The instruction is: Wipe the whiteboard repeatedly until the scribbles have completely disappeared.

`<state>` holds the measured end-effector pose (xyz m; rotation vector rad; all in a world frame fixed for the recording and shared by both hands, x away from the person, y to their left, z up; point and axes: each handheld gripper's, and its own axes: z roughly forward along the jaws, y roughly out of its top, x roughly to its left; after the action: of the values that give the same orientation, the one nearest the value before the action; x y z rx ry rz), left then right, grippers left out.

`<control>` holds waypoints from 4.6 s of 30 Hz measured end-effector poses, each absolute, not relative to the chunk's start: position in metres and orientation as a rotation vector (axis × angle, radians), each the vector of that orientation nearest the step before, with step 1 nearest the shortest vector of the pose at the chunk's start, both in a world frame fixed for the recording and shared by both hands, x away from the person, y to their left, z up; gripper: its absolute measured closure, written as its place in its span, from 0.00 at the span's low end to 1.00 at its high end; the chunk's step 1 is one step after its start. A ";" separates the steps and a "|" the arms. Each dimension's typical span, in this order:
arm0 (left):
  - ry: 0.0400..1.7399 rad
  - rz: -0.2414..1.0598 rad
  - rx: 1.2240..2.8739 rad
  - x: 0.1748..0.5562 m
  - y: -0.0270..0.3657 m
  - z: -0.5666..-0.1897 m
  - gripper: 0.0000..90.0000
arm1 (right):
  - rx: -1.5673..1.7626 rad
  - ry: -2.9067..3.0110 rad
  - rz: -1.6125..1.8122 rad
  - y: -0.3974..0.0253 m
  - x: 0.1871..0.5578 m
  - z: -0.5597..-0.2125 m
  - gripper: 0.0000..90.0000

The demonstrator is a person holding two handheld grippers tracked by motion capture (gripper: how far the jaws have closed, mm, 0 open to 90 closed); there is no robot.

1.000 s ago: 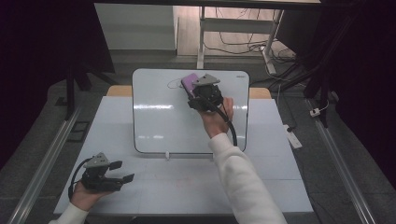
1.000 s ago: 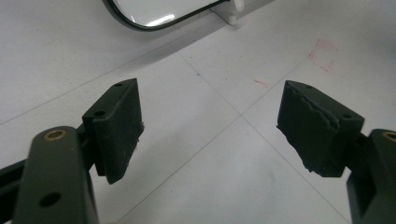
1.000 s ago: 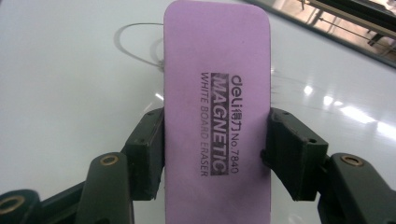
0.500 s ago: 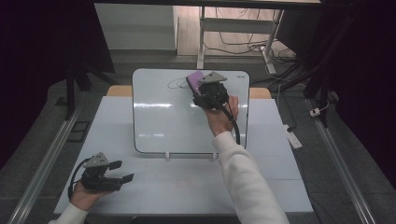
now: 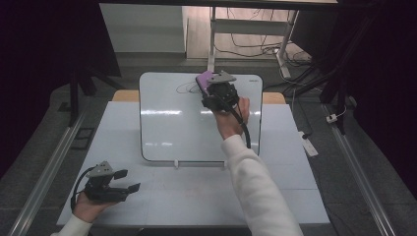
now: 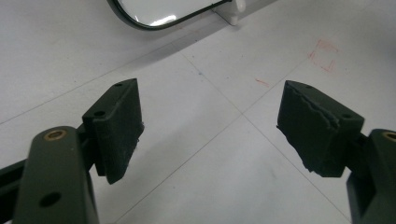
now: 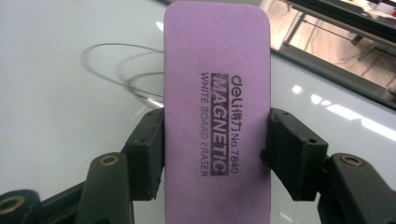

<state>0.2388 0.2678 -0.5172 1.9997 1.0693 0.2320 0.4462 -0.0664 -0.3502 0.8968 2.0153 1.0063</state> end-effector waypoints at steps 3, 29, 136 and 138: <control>1.071 0.237 2.001 0.238 0.268 -0.517 0.25 | 0.848 2.053 0.986 -0.046 0.442 -0.355 0.45; 1.069 0.235 2.001 0.238 0.268 -0.517 0.25 | 0.845 2.094 0.989 -0.033 0.441 -0.355 0.45; 1.083 0.253 2.002 0.239 0.268 -0.517 0.26 | 0.957 2.053 1.162 -0.163 0.399 -0.359 0.45; 1.080 0.253 2.004 0.240 0.266 -0.517 0.26 | 0.939 2.076 1.183 -0.170 0.387 -0.367 0.45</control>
<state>0.2396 0.2661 -0.5169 2.0037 1.0797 0.2526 0.3868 -0.1699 -0.3669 0.9390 2.0760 1.1831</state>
